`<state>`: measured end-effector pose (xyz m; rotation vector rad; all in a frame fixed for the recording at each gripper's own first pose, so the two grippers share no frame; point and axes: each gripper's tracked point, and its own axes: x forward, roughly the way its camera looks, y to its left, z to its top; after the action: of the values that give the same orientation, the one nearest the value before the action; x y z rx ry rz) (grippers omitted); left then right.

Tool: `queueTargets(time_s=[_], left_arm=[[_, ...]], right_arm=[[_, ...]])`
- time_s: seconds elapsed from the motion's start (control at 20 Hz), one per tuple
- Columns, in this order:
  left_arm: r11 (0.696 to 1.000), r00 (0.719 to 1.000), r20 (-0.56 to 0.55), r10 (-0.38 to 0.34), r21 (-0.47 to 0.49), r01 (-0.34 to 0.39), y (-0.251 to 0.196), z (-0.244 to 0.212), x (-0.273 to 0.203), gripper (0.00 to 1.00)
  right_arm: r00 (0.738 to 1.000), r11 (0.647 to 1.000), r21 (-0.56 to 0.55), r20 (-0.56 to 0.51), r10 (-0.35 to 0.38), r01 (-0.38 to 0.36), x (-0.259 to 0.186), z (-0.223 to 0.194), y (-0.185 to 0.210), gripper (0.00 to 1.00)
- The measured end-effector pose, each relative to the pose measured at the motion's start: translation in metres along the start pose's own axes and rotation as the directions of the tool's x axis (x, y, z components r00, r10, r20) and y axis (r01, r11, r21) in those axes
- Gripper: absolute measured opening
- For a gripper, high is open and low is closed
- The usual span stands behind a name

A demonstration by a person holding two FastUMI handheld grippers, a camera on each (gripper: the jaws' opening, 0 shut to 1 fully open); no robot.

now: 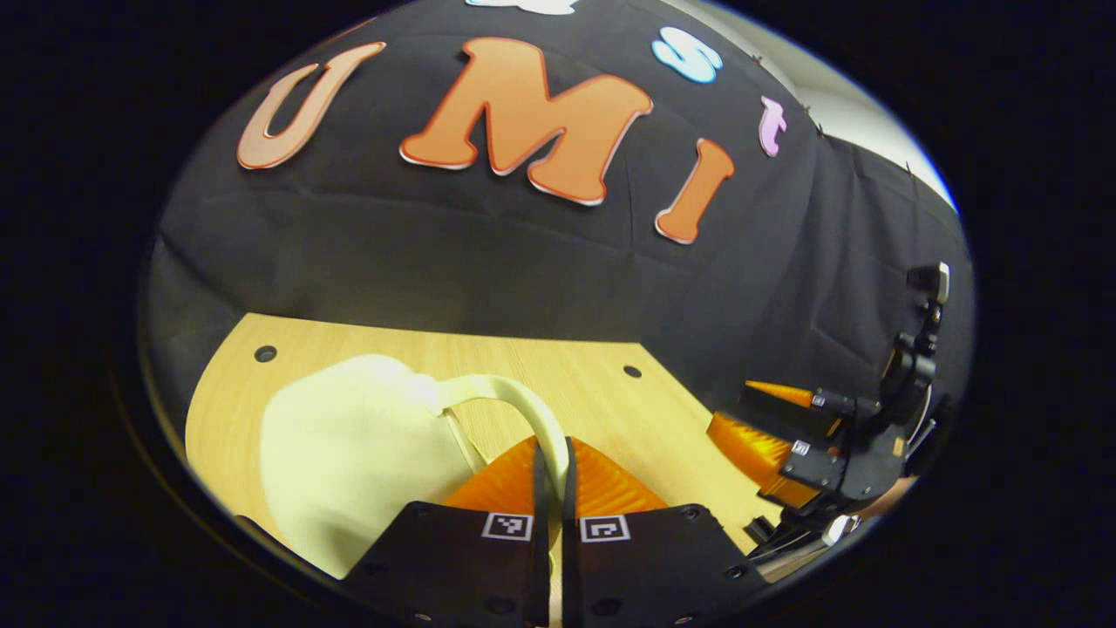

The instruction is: First open the suitcase, pack the skin care products into it, and then close the suitcase.

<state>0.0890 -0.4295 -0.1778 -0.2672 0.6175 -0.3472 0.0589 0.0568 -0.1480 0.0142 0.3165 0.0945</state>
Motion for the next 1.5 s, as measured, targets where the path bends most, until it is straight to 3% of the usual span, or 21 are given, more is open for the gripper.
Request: queueTargets(time_s=[0.25, 0.45, 0.55, 0.7, 0.75, 0.8, 0.85, 0.9, 0.95, 1.0, 1.05, 1.1, 1.25, 1.35, 1.5], left_arm=[[0.993, 0.989, -0.142, 0.05, 0.11, -0.035, -0.018, -0.054, 0.05, 0.06], [0.983, 0.971, -0.219, 0.095, 0.177, -0.056, -0.025, -0.091, 0.063, 0.06], [0.985, 0.962, -0.26, 0.088, 0.17, -0.044, -0.032, -0.111, 0.067, 0.16], [0.986, 0.972, -0.227, 0.066, 0.162, -0.029, -0.05, -0.11, 0.065, 0.19], [0.979, 0.978, -0.19, 0.09, 0.199, -0.051, -0.049, -0.1, 0.062, 0.25], [0.969, 0.983, -0.145, 0.111, 0.236, -0.074, -0.051, -0.086, 0.057, 0.21], [0.961, 0.989, -0.089, 0.12, 0.26, -0.093, -0.056, -0.068, 0.053, 0.34], [0.957, 0.993, -0.031, 0.116, 0.27, -0.103, -0.066, -0.048, 0.05, 0.38], [0.953, 0.992, 0.015, 0.122, 0.278, -0.121, -0.072, -0.029, 0.043, 0.58], [0.949, 0.99, 0.059, 0.127, 0.282, -0.138, -0.079, -0.011, 0.037, 0.71], [0.949, 0.987, 0.095, 0.131, 0.277, -0.153, -0.086, 0.003, 0.028, 0.77], [0.949, 0.982, 0.133, 0.136, 0.269, -0.168, -0.092, 0.018, 0.02, 0.74], [0.942, 0.949, 0.278, 0.152, 0.248, -0.224, -0.102, 0.056, -0.006, 0.9], [0.94, 0.925, 0.35, 0.147, 0.242, -0.241, -0.109, 0.07, -0.019, 0.9], [0.919, 0.864, 0.464, 0.197, 0.219, -0.327, -0.114, 0.098, -0.043, 0.9]], right_arm=[[1.0, 1.0, 0.019, 0.001, -0.013, 0.013, -0.002, -0.006, -0.021, 0.87], [1.0, 0.999, 0.036, 0.001, -0.021, 0.021, -0.005, -0.011, -0.035, 0.87], [1.0, 0.999, 0.04, 0.003, -0.022, 0.022, -0.006, -0.012, -0.039, 0.87], [1.0, 0.999, 0.038, 0.015, -0.017, 0.016, -0.008, -0.008, -0.042, 0.87], [1.0, 0.999, 0.04, 0.024, -0.016, 0.015, -0.008, -0.006, -0.044, 0.87], [0.999, 0.999, 0.043, 0.036, -0.012, 0.01, -0.01, -0.001, -0.044, 0.87], [0.999, 0.999, 0.042, 0.052, -0.015, 0.013, -0.011, 0.006, -0.045, 0.87], [0.997, 0.999, 0.04, 0.074, -0.014, 0.011, -0.013, 0.014, -0.046, 0.87], [0.996, 0.999, 0.036, 0.092, -0.001, -0.002, -0.014, 0.021, -0.044, 0.87], [0.995, 0.999, 0.031, 0.099, 0.01, -0.013, -0.015, 0.025, -0.041, 0.87], [0.994, 0.999, 0.028, 0.109, 0.012, -0.015, -0.016, 0.03, -0.041, 0.87], [0.992, 0.999, 0.032, 0.128, 0.015, -0.019, -0.019, 0.037, -0.042, 0.87], [0.978, 1.0, 0.014, 0.209, 0.02, -0.023, -0.029, 0.066, -0.041, 0.89], [0.964, 1.0, -0.024, 0.266, 0.026, -0.02, -0.036, 0.083, -0.04, 0.89], [0.944, 0.998, -0.047, 0.323, 0.063, -0.05, -0.047, 0.097, -0.029, 0.89]])
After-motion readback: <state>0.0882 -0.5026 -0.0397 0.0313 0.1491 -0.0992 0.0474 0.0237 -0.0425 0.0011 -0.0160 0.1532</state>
